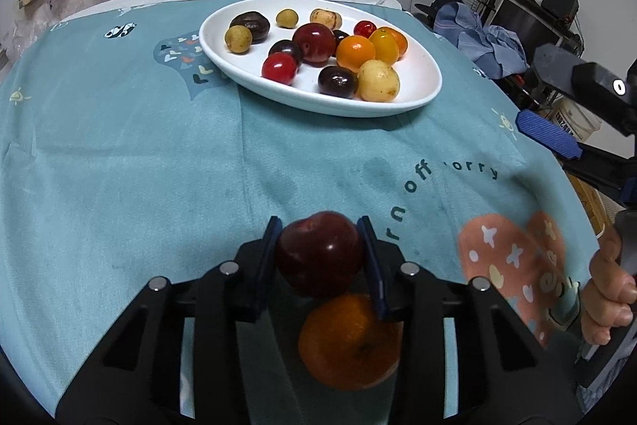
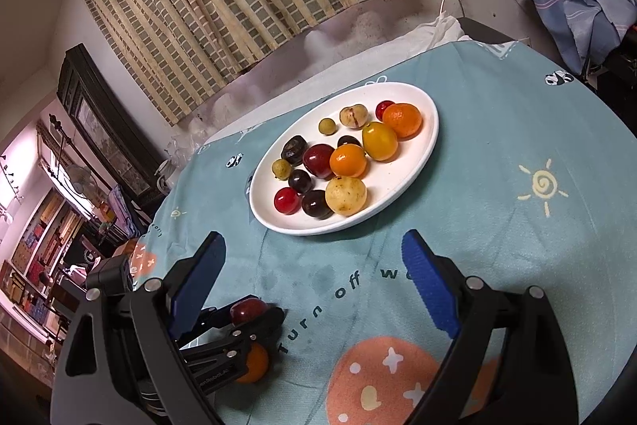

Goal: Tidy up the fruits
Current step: 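Grasp the red apple with the left tool while the right tool grasps the tangerine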

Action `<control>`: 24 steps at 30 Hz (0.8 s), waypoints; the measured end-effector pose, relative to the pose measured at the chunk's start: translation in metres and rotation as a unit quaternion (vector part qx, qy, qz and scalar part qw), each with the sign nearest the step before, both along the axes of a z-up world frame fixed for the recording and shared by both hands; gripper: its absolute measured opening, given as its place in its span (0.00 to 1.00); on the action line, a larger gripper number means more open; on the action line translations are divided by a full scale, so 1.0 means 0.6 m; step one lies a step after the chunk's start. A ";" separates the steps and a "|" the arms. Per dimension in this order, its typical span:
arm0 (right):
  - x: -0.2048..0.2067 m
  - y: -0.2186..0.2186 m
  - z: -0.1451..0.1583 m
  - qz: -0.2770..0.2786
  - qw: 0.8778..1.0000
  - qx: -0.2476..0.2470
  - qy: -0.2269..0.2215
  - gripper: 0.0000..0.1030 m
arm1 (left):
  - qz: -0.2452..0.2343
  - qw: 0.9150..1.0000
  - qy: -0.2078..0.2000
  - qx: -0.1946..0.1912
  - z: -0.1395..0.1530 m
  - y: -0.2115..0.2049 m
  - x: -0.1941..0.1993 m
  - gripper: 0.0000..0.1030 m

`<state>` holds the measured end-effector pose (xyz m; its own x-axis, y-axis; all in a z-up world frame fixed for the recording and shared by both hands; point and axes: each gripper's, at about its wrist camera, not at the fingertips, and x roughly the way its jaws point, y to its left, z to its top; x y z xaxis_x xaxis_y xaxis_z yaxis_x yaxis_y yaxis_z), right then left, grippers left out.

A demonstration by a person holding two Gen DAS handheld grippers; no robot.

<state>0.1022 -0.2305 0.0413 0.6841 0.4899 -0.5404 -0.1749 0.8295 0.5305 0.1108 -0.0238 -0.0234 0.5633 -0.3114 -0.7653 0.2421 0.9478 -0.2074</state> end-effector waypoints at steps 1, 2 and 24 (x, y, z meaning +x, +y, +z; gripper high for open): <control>0.000 0.000 0.000 0.001 1.000 -0.001 0.000 0.88 | 0.003 1.000 -0.005 0.004 0.003 0.003 -0.005 0.38; 0.001 0.001 0.001 0.003 1.000 -0.002 -0.001 0.88 | 0.008 1.000 -0.012 0.008 0.008 0.008 -0.011 0.38; -0.066 0.206 -0.072 0.225 0.954 -0.199 -0.018 0.60 | 0.154 0.987 -0.046 0.024 0.031 0.159 -0.024 0.38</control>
<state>0.0626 -0.1068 -0.0017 0.4746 0.4988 -0.7252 -0.5732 0.8004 0.1755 0.0965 0.0719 -0.0050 0.6934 -0.0799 -0.7161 -0.0432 0.9874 -0.1520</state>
